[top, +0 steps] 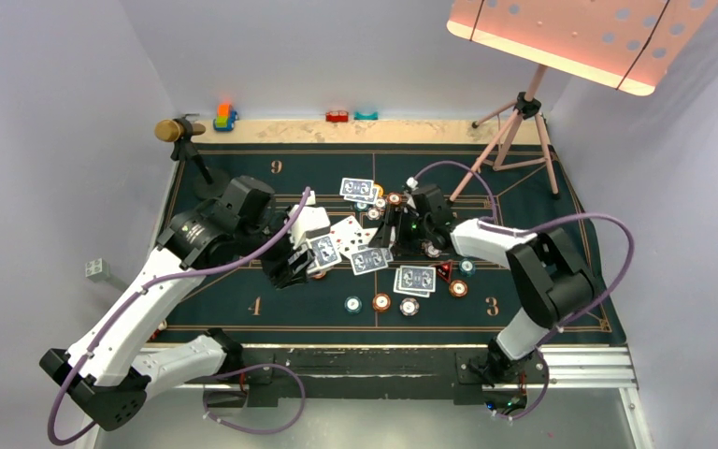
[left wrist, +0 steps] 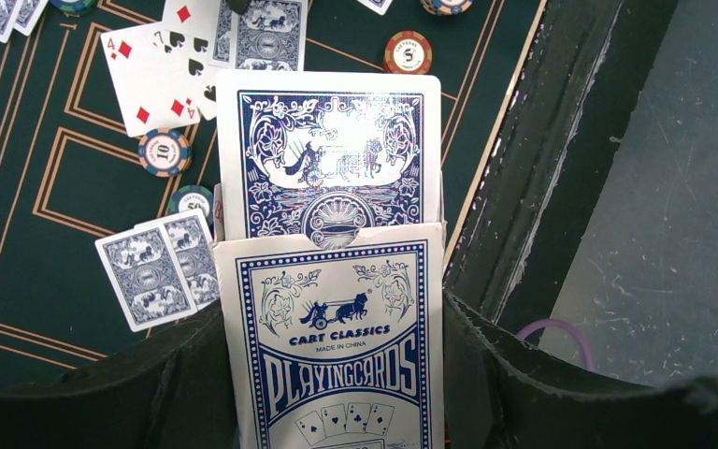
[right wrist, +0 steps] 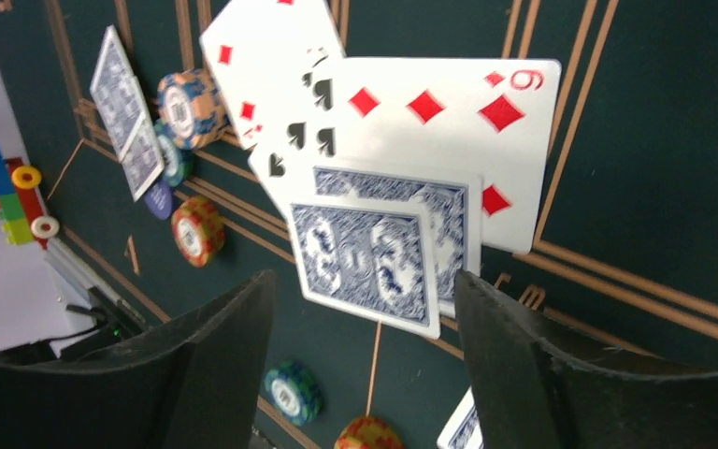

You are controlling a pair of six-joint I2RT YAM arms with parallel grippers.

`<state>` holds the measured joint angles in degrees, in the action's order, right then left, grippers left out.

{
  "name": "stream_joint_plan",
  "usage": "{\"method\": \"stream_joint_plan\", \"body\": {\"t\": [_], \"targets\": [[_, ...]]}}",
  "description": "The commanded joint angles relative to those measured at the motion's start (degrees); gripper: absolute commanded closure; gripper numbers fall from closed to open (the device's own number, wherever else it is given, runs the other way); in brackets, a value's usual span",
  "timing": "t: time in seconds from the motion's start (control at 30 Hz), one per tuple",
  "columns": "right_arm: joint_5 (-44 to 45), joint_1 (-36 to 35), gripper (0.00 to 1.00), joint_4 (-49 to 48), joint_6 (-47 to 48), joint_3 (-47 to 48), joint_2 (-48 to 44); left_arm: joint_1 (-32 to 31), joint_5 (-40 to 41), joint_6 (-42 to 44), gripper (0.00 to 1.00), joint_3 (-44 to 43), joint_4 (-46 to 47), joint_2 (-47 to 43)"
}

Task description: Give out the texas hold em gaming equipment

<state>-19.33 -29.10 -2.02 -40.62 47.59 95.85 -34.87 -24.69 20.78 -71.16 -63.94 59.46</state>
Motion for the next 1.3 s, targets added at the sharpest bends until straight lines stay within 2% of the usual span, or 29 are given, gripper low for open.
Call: {"method": "stream_joint_plan", "body": {"t": [0.0,0.17,0.27,0.33,0.43,0.5,0.6,0.73,0.87,1.27], "targets": [[1.68,-0.06,0.24,5.76,2.12,2.61,-9.14,0.17,-0.88,1.3,1.0,0.67,0.98,-1.09],[0.48,-0.2,0.14,9.17,2.0,6.35,-19.82,0.22,-0.88,1.33,1.0,0.58,1.13,-0.98],[-4.9,-0.19,0.12,9.06,1.7,7.92,-22.52,0.2,-1.09,1.41,1.0,0.55,1.22,-0.71],[-9.57,-0.29,0.1,6.95,-0.22,7.7,-24.12,0.18,-1.15,1.51,1.0,0.57,1.24,-0.58],[-14.82,-0.48,0.1,-1.54,-5.09,4.1,-27.43,0.19,-1.15,1.51,1.0,0.53,1.3,-0.47],[-12.08,-2.48,0.1,0.04,-4.6,4.83,-28.26,0.17,-1.18,1.55,1.0,0.26,1.33,-0.24],[-3.46,-7.01,0.13,13.07,1.55,11.55,-26.23,0.19,-1.22,1.55,1.0,-0.24,1.2,0.21],[5.1,-11.88,0.21,20.9,4.03,16.21,-23.5,0.22,-1.18,1.59,1.0,-0.66,1.07,0.46],[7.17,-16.07,0.24,21.73,3.97,17.53,-22.14,0.18,-0.72,1.64,1.0,-0.82,1.0,0.51],[11.01,-22.37,0.26,24.76,3.53,23.2,-16.55,0.16,-0.78,1.38,1.0,-1.44,1.32,1.01]]}}
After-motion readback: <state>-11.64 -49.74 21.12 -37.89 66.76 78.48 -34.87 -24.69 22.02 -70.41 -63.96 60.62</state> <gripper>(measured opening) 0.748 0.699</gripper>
